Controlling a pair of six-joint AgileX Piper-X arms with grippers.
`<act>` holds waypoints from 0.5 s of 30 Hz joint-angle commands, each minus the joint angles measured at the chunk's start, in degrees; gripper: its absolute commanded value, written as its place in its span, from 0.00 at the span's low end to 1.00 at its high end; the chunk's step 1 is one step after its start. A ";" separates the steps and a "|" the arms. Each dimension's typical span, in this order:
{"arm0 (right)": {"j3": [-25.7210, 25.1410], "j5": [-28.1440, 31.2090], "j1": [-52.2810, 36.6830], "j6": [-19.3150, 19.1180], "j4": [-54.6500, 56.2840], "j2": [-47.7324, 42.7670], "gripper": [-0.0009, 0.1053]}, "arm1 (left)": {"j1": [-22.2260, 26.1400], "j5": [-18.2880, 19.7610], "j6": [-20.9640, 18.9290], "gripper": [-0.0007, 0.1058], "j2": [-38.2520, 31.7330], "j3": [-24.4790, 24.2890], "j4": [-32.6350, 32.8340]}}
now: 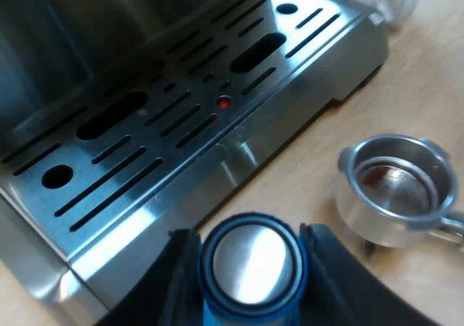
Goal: Grind coffee beans and then tamp
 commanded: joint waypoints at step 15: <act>12.04 -10.82 -11.14 -7.48 -10.08 -8.77 0.64 | 0.03 1.87 -0.59 0.14 -4.79 -10.80 11.91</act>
